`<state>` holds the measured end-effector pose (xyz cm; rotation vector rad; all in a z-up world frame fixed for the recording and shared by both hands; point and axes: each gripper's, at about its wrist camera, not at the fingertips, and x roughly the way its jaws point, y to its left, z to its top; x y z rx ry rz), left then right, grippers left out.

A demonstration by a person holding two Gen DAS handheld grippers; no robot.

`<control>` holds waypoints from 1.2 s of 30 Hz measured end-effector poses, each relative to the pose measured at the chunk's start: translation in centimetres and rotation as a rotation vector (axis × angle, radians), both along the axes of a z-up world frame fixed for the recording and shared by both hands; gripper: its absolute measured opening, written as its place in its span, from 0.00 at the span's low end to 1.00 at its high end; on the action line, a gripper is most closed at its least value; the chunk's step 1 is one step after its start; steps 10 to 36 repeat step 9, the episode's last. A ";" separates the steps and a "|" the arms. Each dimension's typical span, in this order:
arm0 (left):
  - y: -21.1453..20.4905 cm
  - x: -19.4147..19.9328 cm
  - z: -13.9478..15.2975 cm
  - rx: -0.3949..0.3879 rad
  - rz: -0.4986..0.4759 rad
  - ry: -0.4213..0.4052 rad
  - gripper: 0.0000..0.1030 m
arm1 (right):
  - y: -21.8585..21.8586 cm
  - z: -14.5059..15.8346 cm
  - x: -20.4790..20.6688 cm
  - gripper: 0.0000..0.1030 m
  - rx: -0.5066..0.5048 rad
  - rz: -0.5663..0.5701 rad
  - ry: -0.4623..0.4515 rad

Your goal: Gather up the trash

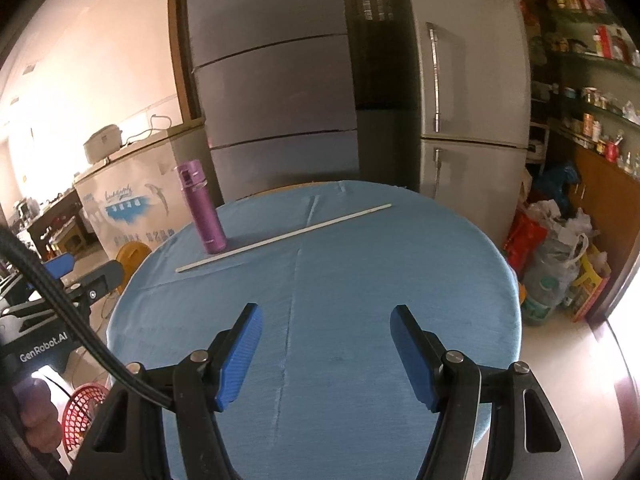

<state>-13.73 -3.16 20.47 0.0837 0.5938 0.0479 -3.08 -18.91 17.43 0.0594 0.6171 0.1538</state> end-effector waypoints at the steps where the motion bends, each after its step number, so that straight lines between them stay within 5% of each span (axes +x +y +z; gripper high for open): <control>1: 0.3 0.1 -0.1 -0.001 0.005 0.001 0.84 | 0.4 -0.2 0.2 0.68 0.001 0.008 0.007; 9: 1.3 2.6 -2.7 -0.025 -0.005 0.056 0.84 | 0.0 -4.3 3.7 0.72 0.051 -0.035 0.073; 36: 1.3 2.6 -2.7 -0.025 -0.005 0.056 0.84 | 0.0 -4.3 3.7 0.72 0.051 -0.035 0.073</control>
